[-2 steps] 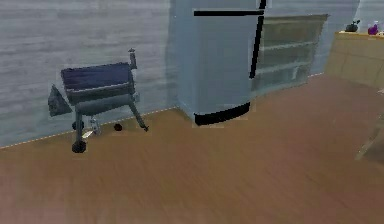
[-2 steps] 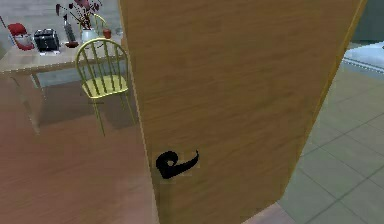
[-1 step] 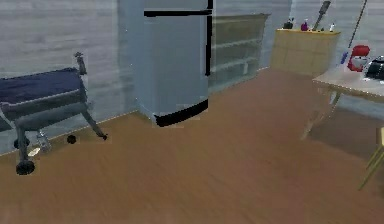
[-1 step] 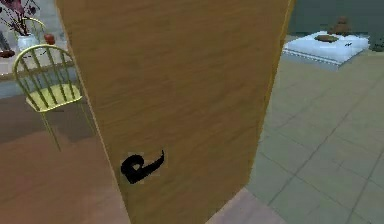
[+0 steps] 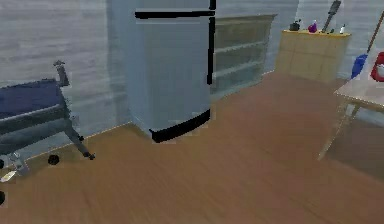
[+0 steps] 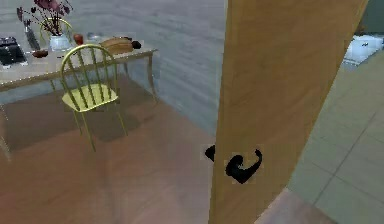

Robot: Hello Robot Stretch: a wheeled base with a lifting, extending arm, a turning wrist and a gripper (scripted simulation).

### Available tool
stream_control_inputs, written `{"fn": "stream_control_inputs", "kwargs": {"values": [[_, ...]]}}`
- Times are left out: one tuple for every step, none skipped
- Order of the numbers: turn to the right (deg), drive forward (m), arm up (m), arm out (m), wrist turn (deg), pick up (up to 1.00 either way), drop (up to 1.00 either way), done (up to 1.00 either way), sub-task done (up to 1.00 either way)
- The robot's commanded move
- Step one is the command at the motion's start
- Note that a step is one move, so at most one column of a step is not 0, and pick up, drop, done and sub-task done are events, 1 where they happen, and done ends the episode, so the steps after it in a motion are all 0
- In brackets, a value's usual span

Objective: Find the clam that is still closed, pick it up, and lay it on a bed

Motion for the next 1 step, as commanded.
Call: {"fn": "stream_control_inputs", "kwargs": {"values": [[21.0,0.00,0.00,0.00,0.0,0.00,0.00,0.00,0.00]]}}
